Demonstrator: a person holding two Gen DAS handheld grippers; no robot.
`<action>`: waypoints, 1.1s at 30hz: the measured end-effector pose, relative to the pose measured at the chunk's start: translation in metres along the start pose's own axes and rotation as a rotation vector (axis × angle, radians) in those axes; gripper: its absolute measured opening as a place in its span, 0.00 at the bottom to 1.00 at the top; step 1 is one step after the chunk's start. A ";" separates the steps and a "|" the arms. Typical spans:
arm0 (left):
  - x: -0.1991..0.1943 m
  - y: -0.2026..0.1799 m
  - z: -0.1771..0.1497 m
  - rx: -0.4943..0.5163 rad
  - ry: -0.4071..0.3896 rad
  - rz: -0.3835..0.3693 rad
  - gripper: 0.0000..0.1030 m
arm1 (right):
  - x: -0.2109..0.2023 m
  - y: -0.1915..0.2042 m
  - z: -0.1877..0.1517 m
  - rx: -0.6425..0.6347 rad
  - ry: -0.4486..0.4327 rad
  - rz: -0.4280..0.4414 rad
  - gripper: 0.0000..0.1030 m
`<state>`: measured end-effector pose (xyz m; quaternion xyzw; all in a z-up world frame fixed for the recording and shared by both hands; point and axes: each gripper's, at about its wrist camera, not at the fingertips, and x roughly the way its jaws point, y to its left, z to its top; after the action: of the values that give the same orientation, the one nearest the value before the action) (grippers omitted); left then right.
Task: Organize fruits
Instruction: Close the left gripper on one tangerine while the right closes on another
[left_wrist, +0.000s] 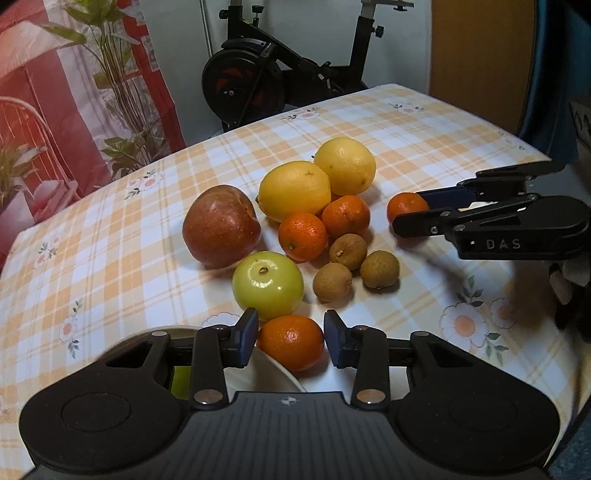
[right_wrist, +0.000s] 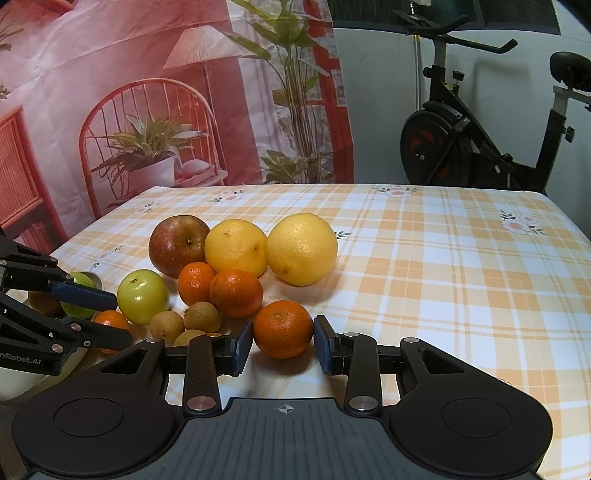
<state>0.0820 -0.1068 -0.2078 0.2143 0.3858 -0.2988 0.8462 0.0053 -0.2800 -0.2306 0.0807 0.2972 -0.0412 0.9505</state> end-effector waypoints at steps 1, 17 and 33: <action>-0.001 0.000 -0.001 -0.012 -0.001 -0.014 0.40 | -0.001 0.000 0.000 0.001 -0.003 0.000 0.32; 0.002 -0.020 -0.004 -0.052 -0.002 -0.122 0.44 | -0.012 -0.002 -0.008 0.028 -0.001 0.007 0.32; -0.005 -0.012 -0.005 -0.106 -0.018 -0.146 0.42 | -0.013 -0.002 -0.008 0.026 -0.004 0.004 0.32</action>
<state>0.0685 -0.1110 -0.2086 0.1376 0.4081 -0.3407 0.8357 -0.0102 -0.2804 -0.2295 0.0938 0.2944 -0.0434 0.9501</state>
